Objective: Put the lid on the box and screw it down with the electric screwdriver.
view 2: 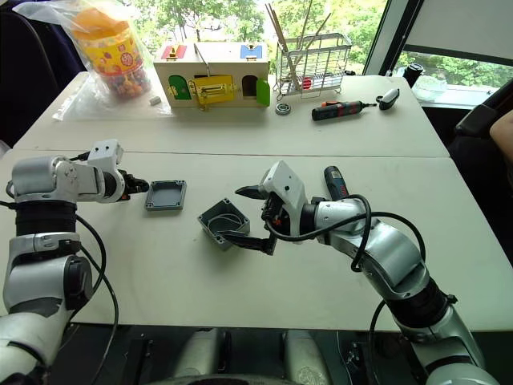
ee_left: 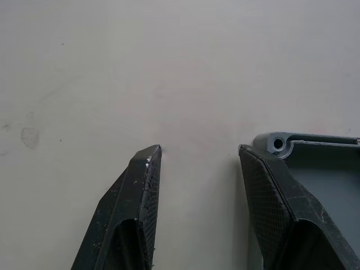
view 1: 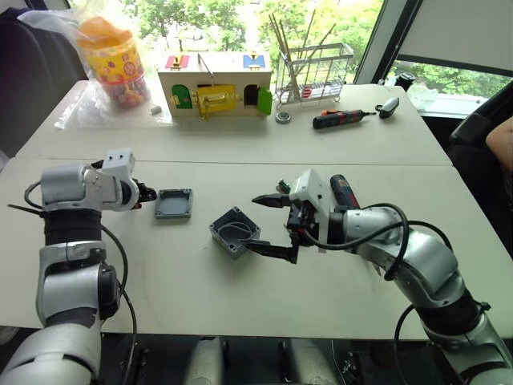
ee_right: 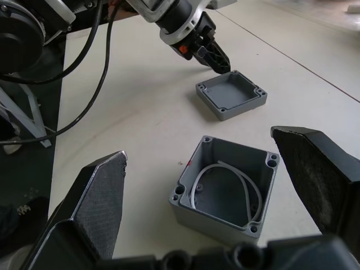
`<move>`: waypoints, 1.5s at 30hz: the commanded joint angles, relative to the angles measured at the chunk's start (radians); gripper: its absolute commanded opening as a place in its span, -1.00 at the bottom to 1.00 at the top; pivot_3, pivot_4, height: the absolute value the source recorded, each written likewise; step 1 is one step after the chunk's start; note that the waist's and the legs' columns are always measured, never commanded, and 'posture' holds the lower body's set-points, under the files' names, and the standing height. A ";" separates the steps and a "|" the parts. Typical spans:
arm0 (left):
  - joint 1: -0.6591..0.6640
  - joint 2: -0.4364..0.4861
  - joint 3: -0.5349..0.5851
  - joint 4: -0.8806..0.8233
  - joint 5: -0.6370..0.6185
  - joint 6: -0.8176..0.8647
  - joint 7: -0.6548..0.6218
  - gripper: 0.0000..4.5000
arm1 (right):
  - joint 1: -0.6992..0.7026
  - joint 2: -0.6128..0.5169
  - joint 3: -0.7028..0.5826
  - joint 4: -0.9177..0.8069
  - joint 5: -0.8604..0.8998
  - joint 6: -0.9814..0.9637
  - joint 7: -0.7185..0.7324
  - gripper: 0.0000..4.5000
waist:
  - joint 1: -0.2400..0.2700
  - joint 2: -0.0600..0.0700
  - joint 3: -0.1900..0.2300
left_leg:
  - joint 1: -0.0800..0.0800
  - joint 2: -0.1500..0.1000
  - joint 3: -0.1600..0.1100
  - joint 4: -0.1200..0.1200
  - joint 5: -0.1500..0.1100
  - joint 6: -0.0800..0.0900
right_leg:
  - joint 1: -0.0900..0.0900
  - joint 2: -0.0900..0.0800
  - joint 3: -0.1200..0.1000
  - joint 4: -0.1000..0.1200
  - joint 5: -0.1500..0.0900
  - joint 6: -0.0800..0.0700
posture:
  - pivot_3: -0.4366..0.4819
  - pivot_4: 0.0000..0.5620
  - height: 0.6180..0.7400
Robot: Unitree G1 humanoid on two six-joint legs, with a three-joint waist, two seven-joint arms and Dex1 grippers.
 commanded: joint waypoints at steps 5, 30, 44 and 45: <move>0.017 0.009 -0.103 0.022 0.028 -0.015 -0.077 -0.63 | 0.023 0.007 -0.051 -0.049 -0.003 0.010 -0.029 1.00 | 0.000 0.001 -0.001 | 0.003 0.000 0.000 -0.001 -0.001 0.001 | 0.003 0.000 0.000 0.000 0.000 0.000 | -0.05 -0.47 0.94; -0.014 -0.089 0.087 -0.251 -0.130 -0.410 -0.231 -1.00 | -0.169 0.137 -0.364 0.280 0.244 0.208 -0.125 1.00 | -0.010 0.000 0.000 | 0.003 0.001 0.002 -0.004 0.001 -0.001 | 0.001 0.000 0.000 -0.001 0.000 0.000 | -0.05 -0.47 0.94; 0.033 0.146 -0.125 -0.200 -0.017 0.032 -0.211 0.71 | -0.087 0.166 -0.327 0.199 0.230 0.195 -0.133 1.00 | -0.020 0.000 0.000 | 0.001 0.000 0.000 -0.004 -0.001 0.001 | 0.001 0.000 -0.001 -0.002 0.000 0.000 | -0.05 -0.47 0.94; 0.028 0.149 -0.129 -0.196 -0.016 0.047 -0.213 0.71 | -0.084 0.172 -0.328 0.194 0.233 0.197 -0.139 1.00 | -0.020 0.000 0.000 | 0.001 0.000 0.000 -0.004 -0.001 0.001 | 0.001 0.000 -0.001 -0.002 0.000 0.000 | -0.05 -0.47 0.94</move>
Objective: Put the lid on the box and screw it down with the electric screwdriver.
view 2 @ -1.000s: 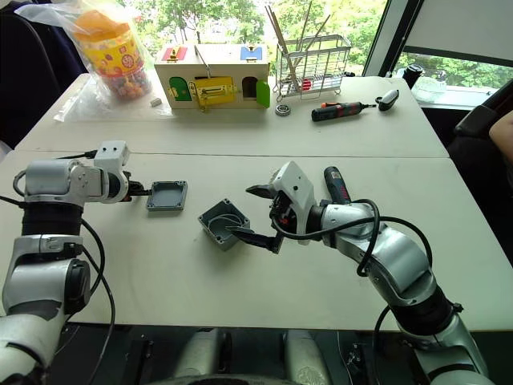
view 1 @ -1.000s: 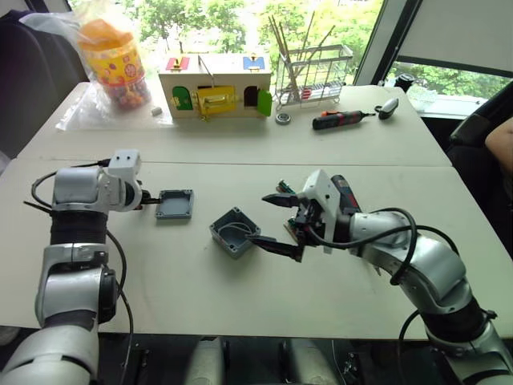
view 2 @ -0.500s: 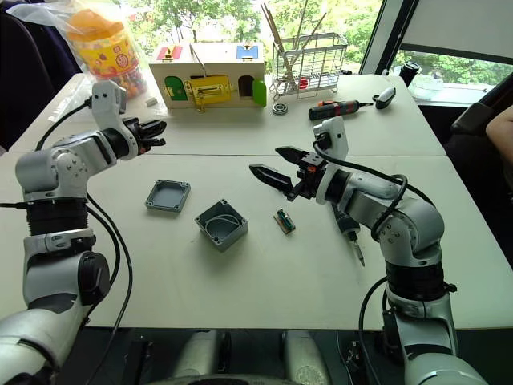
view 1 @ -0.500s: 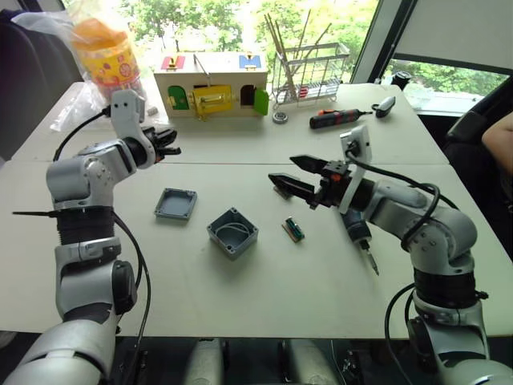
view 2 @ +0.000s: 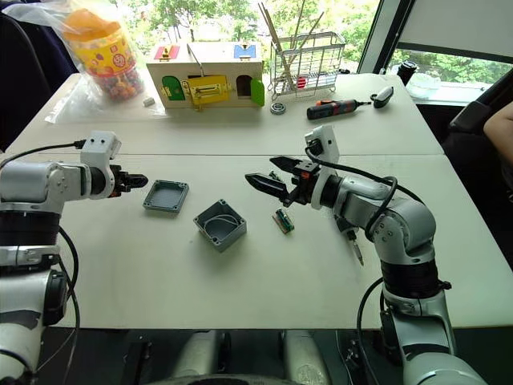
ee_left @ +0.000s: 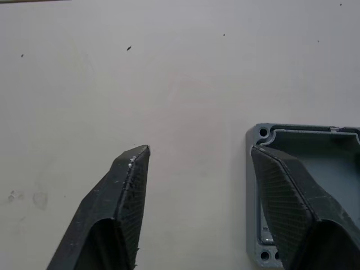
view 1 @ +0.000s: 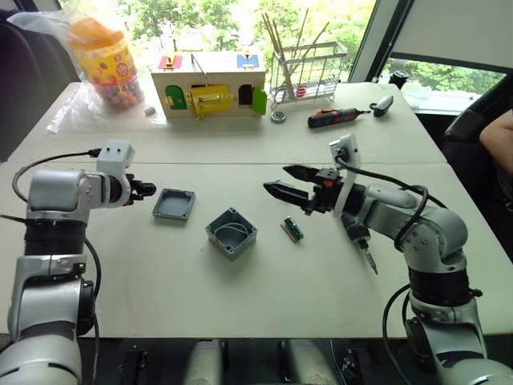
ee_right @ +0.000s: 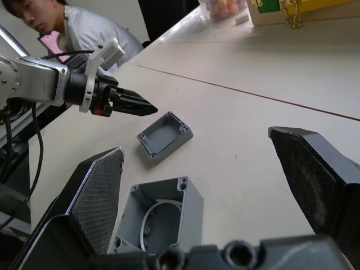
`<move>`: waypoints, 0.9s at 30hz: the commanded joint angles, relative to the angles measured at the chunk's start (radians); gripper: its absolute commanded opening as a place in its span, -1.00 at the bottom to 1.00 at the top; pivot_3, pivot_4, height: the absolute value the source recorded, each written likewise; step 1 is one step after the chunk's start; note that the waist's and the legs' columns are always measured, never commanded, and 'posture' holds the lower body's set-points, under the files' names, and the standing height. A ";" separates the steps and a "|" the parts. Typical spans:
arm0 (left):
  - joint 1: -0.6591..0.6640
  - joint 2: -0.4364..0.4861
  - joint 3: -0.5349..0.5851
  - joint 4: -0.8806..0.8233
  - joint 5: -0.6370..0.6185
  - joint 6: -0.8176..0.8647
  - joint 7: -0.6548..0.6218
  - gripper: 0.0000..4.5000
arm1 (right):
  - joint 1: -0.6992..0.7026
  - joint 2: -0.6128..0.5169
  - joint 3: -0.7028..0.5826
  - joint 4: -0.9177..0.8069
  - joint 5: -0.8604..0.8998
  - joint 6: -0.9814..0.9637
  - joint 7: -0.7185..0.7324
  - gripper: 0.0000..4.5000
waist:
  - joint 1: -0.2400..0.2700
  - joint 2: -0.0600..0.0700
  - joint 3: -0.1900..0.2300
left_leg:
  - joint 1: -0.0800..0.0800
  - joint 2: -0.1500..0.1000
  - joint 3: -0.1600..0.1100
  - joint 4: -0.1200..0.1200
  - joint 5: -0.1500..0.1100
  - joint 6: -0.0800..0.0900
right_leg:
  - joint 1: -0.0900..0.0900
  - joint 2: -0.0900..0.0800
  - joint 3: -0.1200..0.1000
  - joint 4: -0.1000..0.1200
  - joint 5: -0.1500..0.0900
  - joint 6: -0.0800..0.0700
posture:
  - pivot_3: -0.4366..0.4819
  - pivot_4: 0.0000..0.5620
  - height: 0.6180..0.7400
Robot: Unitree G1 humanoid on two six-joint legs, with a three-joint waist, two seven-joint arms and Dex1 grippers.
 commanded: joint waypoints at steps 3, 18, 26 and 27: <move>-0.051 0.024 -0.069 0.007 0.025 0.076 0.000 0.71 | 0.019 0.028 -0.021 -0.068 0.027 -0.008 -0.030 1.00 | -0.001 0.000 0.000 | 0.000 0.000 0.000 0.000 0.000 0.000 | 0.000 0.000 0.000 0.000 0.000 0.000 | -0.05 -0.47 0.94; -0.057 -0.023 -0.148 0.159 0.088 -0.014 -0.012 0.48 | 0.078 0.073 -0.041 -0.134 0.046 -0.010 -0.116 1.00 | -0.003 0.000 0.000 | 0.000 0.000 0.000 0.000 0.000 0.000 | 0.000 0.000 0.000 0.000 0.000 0.000 | -0.05 -0.47 0.94; -0.040 -0.020 -0.131 0.160 0.103 0.002 -0.005 -0.99 | 0.090 0.066 -0.054 -0.137 0.054 -0.014 -0.133 1.00 | -0.016 0.003 -0.002 | 0.004 0.001 0.000 -0.001 0.000 0.000 | 0.001 0.002 0.001 0.002 0.000 0.000 | -0.05 -0.47 0.94; -0.035 -0.022 -0.126 0.153 0.102 0.006 0.000 -0.99 | 0.090 0.064 -0.055 -0.135 0.054 -0.015 -0.131 1.00 | -0.017 0.003 -0.002 | 0.004 0.001 0.000 -0.001 0.000 0.000 | 0.001 0.002 0.001 0.002 0.000 0.000 | -0.05 -0.47 0.94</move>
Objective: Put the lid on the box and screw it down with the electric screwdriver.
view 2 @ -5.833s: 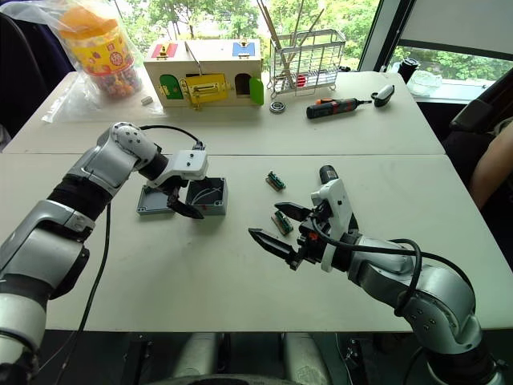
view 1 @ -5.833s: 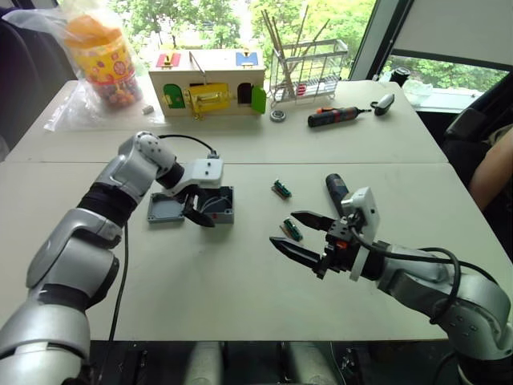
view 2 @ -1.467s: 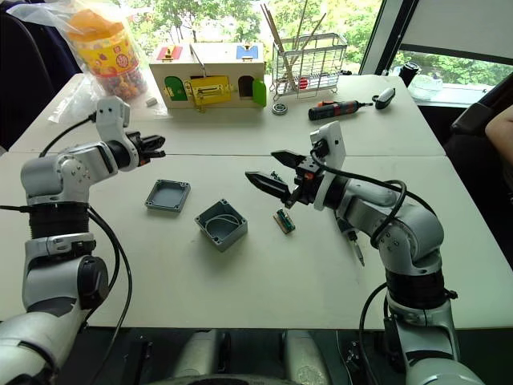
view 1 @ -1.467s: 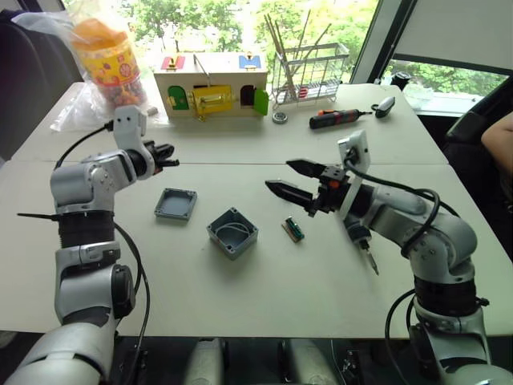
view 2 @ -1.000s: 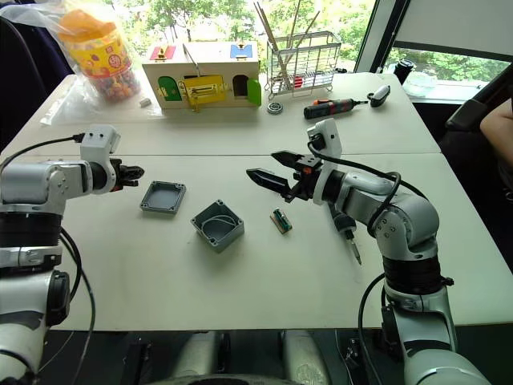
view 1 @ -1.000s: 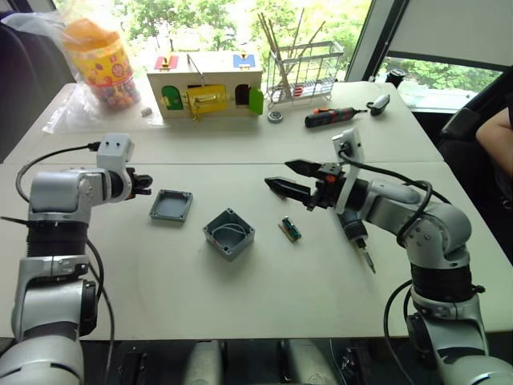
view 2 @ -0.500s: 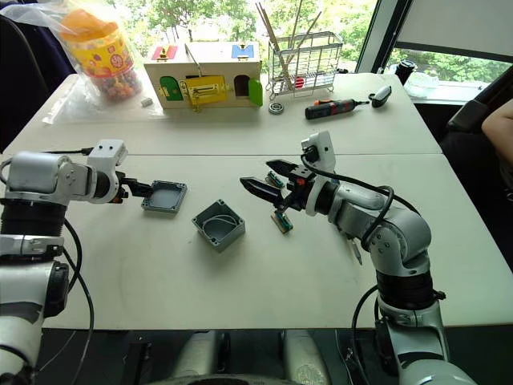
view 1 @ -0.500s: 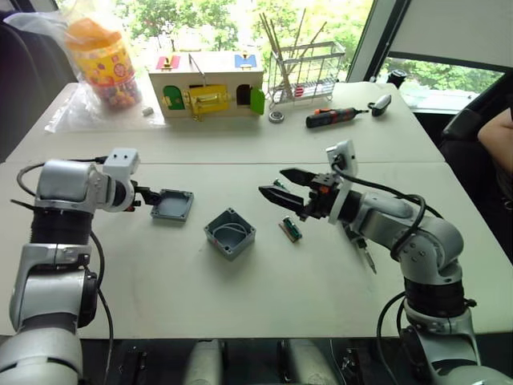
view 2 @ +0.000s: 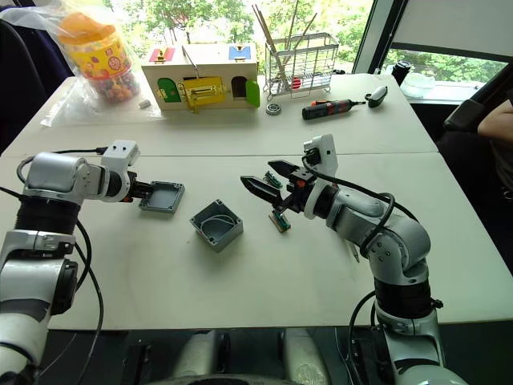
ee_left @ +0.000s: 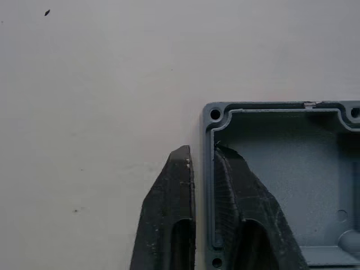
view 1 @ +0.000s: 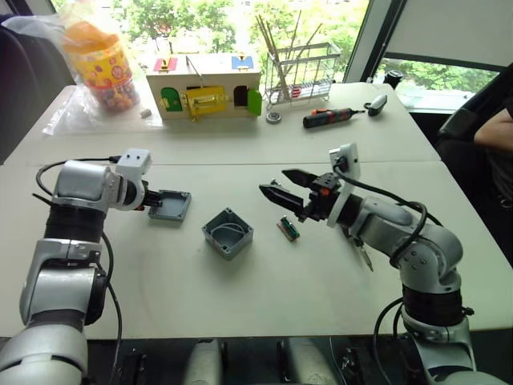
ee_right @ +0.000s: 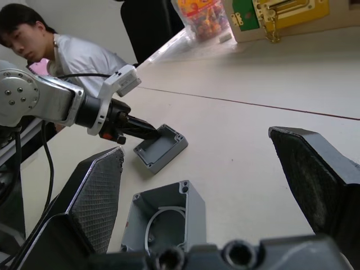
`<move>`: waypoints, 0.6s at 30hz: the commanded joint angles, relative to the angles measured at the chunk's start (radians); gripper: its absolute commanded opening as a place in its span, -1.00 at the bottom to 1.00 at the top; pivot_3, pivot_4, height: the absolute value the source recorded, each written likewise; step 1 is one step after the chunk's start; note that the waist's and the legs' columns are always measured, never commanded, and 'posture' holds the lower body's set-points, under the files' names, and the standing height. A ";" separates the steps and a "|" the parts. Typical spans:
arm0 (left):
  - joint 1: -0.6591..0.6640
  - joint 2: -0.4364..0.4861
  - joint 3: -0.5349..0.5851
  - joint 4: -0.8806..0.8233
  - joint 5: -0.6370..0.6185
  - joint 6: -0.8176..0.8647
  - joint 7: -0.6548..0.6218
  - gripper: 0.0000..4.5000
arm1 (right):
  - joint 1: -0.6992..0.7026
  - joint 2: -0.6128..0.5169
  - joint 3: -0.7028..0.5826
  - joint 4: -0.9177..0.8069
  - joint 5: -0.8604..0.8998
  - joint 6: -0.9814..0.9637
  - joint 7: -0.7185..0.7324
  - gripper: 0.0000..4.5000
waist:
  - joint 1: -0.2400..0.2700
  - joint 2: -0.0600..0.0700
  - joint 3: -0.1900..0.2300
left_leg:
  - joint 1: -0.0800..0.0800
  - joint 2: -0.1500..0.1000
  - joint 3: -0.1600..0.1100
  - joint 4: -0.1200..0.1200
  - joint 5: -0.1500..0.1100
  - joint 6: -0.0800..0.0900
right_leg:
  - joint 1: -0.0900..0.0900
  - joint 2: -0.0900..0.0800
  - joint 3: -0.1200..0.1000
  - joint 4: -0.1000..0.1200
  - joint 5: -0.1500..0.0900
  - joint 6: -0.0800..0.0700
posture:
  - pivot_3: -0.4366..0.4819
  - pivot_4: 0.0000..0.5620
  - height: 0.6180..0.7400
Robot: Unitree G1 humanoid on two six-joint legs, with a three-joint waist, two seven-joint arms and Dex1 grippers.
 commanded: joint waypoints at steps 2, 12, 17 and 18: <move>0.033 0.008 0.033 -0.001 0.031 0.036 0.050 -0.99 | -0.007 -0.005 -0.017 -0.027 0.018 -0.015 0.006 1.00 | -0.001 0.001 0.000 | 0.000 0.001 0.000 0.000 0.000 0.000 | 0.000 0.001 0.000 0.000 0.000 0.000 | -0.05 -0.47 0.94; -0.042 -0.026 0.262 -0.106 -0.057 -0.058 0.053 -0.99 | -0.033 -0.020 -0.017 0.032 0.027 -0.002 0.044 1.00 | 0.005 0.000 0.000 | -0.002 0.000 0.000 0.000 0.000 0.000 | -0.002 -0.001 0.000 -0.001 0.000 0.000 | -0.05 -0.47 0.94; -0.064 -0.029 0.339 -0.172 -0.121 -0.199 -0.005 -0.99 | -0.100 0.017 -0.059 0.103 0.101 0.042 0.029 1.00 | 0.012 -0.001 0.001 | -0.004 0.000 0.001 0.000 0.001 -0.002 | -0.002 -0.002 0.000 -0.002 0.000 0.000 | -0.05 -0.47 0.94; -0.044 -0.046 0.332 -0.216 -0.131 -0.263 -0.028 -0.99 | -0.143 0.034 -0.063 0.137 0.117 0.053 0.022 1.00 | 0.011 -0.001 0.001 | -0.004 0.000 0.001 0.000 0.001 -0.002 | -0.002 -0.003 0.000 -0.002 0.000 0.000 | -0.05 -0.47 0.94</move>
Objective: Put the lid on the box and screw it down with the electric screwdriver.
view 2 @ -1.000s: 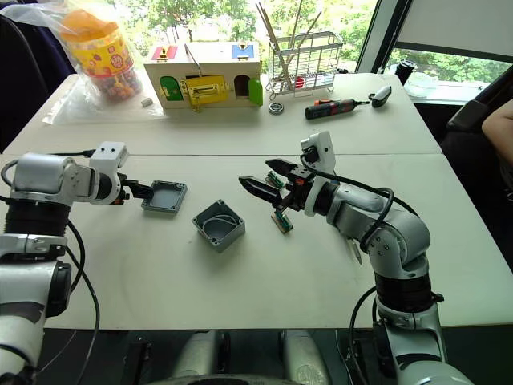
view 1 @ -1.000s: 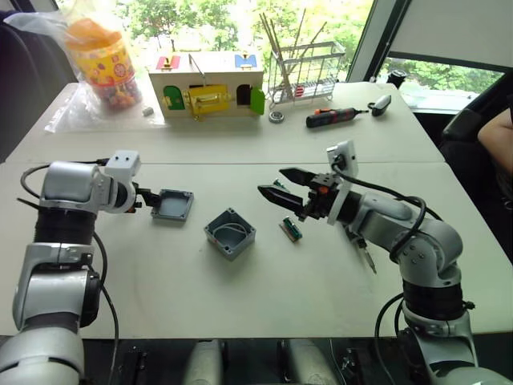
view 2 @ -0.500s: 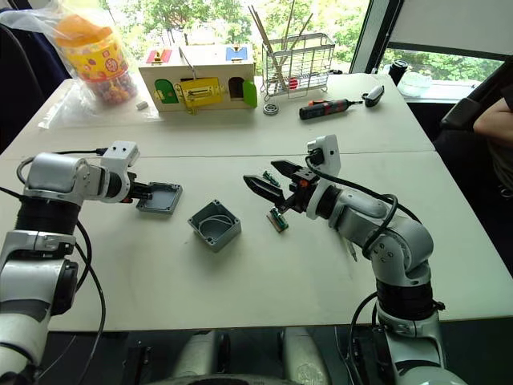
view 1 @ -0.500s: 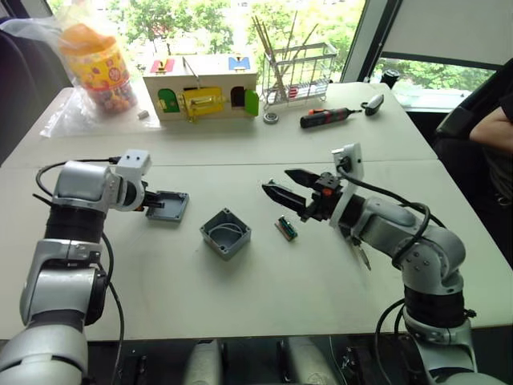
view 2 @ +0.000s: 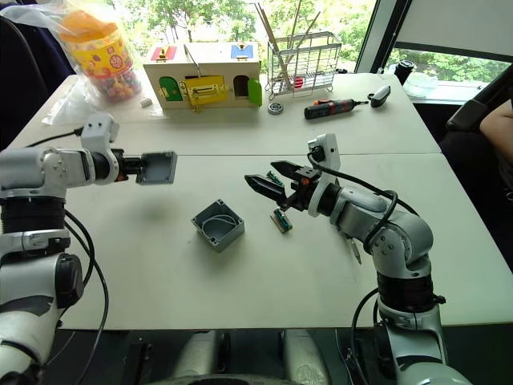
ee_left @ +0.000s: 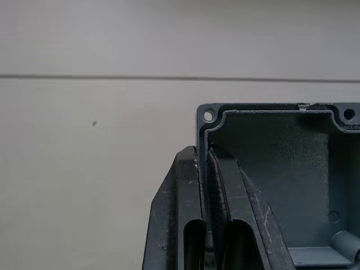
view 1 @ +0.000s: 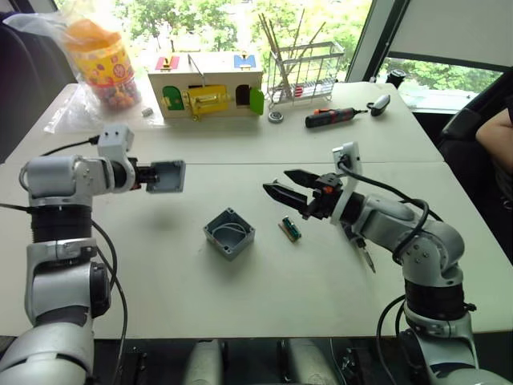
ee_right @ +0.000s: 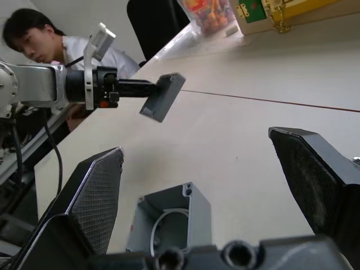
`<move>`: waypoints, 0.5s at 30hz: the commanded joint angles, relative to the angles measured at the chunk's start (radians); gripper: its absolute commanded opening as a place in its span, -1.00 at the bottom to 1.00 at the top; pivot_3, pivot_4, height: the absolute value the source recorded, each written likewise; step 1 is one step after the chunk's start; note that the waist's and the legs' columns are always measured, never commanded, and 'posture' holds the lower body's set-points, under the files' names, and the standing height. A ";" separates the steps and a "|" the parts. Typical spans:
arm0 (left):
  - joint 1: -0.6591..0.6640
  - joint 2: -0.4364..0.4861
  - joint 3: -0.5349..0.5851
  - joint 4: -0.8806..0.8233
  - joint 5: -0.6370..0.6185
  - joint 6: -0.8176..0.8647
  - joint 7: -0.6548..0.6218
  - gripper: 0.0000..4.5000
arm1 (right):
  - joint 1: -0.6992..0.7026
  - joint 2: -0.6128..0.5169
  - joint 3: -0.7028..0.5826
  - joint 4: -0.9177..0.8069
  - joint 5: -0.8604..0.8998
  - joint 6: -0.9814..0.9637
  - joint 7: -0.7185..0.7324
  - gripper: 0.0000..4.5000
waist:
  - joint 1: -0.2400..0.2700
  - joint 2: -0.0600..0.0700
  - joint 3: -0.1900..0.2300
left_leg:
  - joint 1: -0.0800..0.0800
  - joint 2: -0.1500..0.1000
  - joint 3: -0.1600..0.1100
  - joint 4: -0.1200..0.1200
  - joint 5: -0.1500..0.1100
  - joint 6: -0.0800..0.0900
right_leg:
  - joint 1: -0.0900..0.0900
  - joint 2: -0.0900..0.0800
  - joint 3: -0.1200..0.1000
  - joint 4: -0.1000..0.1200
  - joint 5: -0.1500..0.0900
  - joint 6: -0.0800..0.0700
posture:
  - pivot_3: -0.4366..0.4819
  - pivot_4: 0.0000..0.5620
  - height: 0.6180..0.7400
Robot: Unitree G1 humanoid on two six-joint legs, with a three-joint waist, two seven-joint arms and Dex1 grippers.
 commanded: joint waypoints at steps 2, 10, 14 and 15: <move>0.042 -0.036 0.006 -0.151 -0.048 -0.213 -0.077 -0.99 | -0.144 0.054 -0.055 0.094 0.088 0.040 -0.026 1.00 | -0.002 0.000 0.000 | 0.000 0.000 0.001 0.000 0.001 -0.001 | 0.000 0.000 0.000 0.000 0.000 0.000 | -0.05 -0.47 0.94; 0.036 -0.217 -0.049 -0.200 -0.081 -0.381 -0.073 -0.99 | -0.319 0.136 -0.052 0.302 0.054 0.049 -0.082 1.00 | -0.001 0.000 0.000 | 0.000 0.000 0.001 0.000 0.000 0.000 | 0.000 -0.001 0.000 0.000 0.000 0.000 | -0.05 -0.47 0.94; 0.038 -0.256 -0.079 -0.214 -0.094 -0.397 -0.090 -0.99 | -0.324 0.146 -0.025 0.310 0.013 0.028 -0.088 1.00 | -0.010 0.000 0.000 | -0.001 0.000 0.001 -0.001 0.000 -0.001 | -0.001 0.000 0.000 0.000 0.000 0.000 | -0.05 -0.47 0.94; 0.042 -0.259 -0.089 -0.219 -0.096 -0.397 -0.097 -0.99 | -0.323 0.148 -0.018 0.311 -0.004 0.016 -0.089 1.00 | -0.011 0.000 0.000 | -0.001 0.000 0.001 -0.001 0.000 -0.001 | -0.001 0.000 0.000 0.000 0.000 0.000 | -0.05 -0.47 0.94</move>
